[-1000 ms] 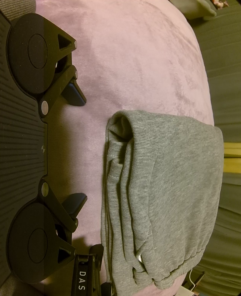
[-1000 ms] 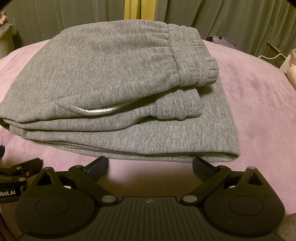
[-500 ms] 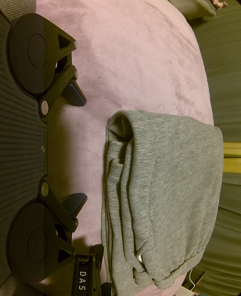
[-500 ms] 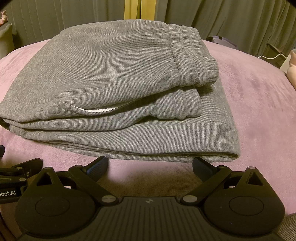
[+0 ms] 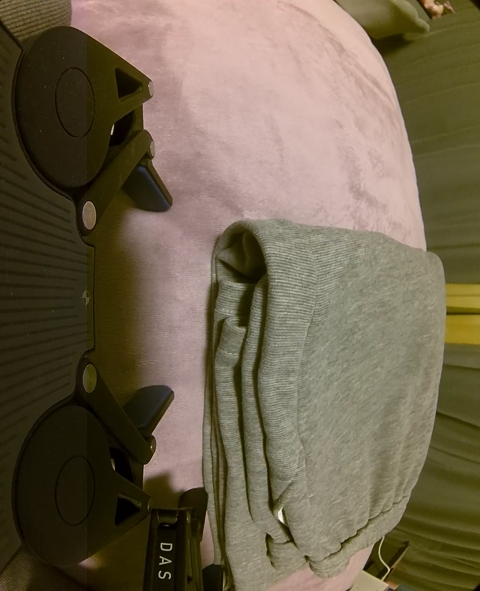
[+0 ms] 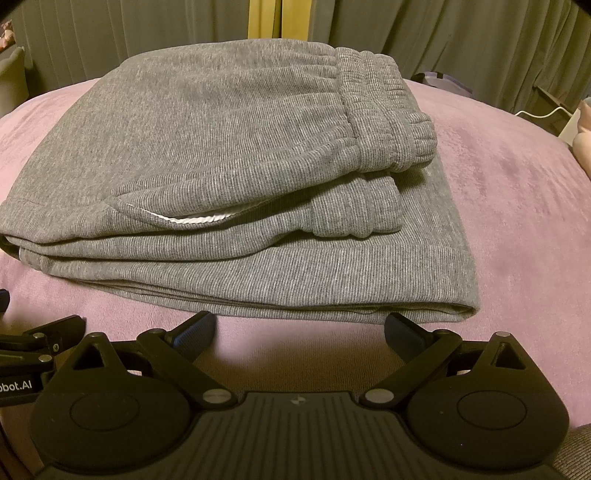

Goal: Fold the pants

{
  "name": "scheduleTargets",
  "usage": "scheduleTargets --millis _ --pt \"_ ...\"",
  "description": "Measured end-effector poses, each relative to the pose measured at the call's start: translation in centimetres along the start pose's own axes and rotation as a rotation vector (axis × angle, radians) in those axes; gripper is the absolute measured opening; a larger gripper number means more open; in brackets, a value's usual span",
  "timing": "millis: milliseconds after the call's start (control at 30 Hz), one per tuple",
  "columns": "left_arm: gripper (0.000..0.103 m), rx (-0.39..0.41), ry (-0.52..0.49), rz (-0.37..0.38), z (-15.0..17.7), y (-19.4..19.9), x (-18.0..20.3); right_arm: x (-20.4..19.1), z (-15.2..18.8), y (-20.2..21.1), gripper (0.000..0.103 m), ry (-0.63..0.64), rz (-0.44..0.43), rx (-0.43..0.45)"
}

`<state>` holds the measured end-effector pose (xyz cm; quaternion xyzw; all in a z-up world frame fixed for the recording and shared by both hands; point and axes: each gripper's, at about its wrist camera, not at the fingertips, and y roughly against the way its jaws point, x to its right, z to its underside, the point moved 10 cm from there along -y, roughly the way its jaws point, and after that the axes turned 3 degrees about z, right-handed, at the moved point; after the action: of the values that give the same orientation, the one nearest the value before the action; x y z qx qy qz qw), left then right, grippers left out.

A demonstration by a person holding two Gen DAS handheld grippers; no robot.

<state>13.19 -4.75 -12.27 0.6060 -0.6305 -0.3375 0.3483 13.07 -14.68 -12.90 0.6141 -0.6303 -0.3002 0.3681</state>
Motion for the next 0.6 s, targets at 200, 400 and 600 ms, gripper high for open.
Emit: scheduleTargets --millis 200,400,600 --pt "0.103 0.001 0.000 -0.001 0.09 0.08 0.06 -0.01 0.02 0.00 0.099 0.000 0.000 0.000" --pt "0.103 0.001 0.000 -0.001 0.02 0.04 0.02 0.00 0.00 0.00 0.099 0.000 0.000 0.000" --pt "0.103 0.001 0.000 -0.002 0.11 0.06 0.12 0.00 0.02 0.00 0.099 0.000 0.000 0.000"
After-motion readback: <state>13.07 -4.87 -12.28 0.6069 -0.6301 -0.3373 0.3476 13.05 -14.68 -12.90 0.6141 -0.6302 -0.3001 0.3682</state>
